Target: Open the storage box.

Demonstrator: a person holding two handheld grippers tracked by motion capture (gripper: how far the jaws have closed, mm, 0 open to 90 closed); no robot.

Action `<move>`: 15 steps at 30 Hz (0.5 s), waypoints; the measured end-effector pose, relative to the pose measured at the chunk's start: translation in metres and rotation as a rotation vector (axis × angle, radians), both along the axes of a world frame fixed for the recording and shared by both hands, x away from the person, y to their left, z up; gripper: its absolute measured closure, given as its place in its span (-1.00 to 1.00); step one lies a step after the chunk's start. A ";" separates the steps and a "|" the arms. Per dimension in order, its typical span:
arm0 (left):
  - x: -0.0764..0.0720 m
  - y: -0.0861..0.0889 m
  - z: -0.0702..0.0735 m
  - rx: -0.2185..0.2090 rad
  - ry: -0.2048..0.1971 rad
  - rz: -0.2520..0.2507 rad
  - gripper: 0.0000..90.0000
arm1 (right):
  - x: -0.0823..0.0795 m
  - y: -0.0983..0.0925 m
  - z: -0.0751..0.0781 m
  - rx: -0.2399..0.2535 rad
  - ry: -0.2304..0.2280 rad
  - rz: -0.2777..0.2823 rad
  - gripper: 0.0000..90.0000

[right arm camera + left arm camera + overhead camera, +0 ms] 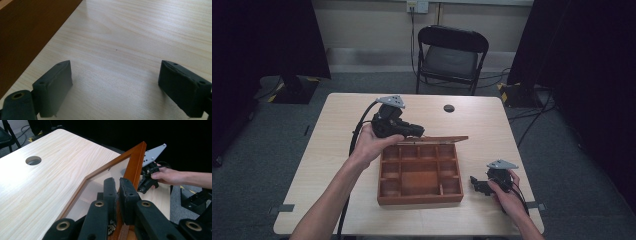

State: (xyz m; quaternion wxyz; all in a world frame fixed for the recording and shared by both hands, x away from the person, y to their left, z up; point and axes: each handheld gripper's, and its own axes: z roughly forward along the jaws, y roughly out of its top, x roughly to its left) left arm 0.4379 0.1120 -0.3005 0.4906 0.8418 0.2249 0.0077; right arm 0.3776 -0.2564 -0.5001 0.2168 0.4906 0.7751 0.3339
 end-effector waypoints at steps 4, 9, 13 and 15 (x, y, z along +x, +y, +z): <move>0.000 0.000 0.000 0.000 -0.001 0.000 0.87 | 0.000 0.000 0.000 0.000 0.000 0.000 -0.75; 0.000 0.000 0.000 -0.002 -0.001 0.001 0.87 | 0.000 0.000 0.000 0.000 0.000 0.000 -0.75; -0.001 0.000 0.000 0.001 -0.001 0.000 0.87 | 0.000 0.000 0.000 0.000 0.000 0.000 -0.75; -0.001 0.000 0.000 0.003 -0.003 0.000 0.87 | 0.000 0.000 0.000 0.000 0.000 0.000 -0.75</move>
